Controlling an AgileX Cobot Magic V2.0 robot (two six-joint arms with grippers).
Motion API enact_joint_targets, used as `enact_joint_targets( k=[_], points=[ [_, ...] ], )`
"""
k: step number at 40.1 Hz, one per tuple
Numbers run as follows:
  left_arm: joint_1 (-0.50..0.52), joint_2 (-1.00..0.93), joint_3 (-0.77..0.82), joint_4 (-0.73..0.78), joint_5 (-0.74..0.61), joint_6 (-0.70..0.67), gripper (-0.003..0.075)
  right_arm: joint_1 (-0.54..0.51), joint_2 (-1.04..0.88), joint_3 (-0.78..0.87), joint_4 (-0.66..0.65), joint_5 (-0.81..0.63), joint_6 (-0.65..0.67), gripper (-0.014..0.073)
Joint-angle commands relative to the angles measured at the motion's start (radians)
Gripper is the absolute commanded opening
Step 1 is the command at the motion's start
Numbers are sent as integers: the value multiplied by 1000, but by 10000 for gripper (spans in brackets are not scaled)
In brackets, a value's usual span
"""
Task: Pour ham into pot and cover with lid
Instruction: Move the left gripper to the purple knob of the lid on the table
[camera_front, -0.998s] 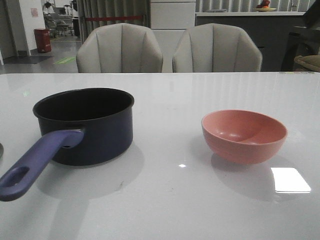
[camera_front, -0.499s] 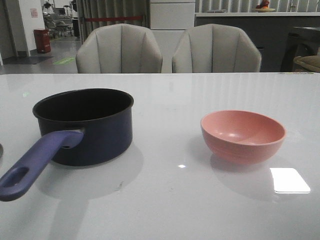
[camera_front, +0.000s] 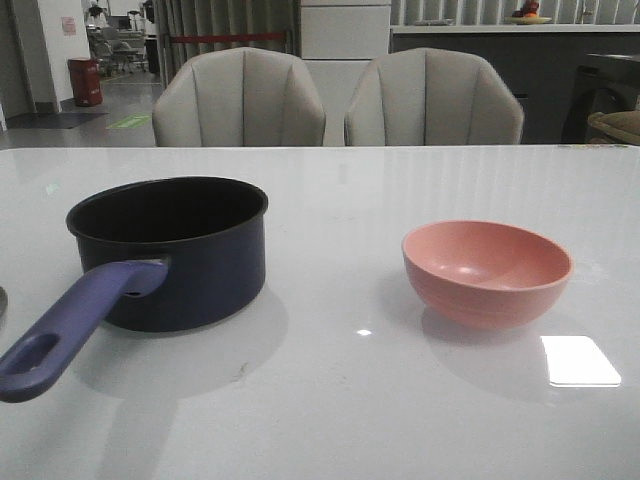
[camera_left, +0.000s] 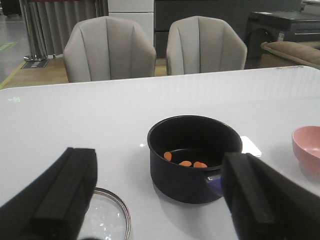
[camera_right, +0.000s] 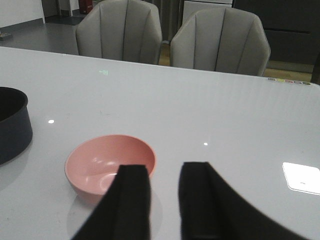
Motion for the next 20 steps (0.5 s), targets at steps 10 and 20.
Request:
enact_joint_targets(
  k=[10,20],
  points=[
    [-9,13,-24,-4,-67,-9,552,-1,9,-27,3,-85,-12,146],
    [-9,122,-59,17,-40,-14,556,-1,9,-27,3,-85,-12,146]
  ],
)
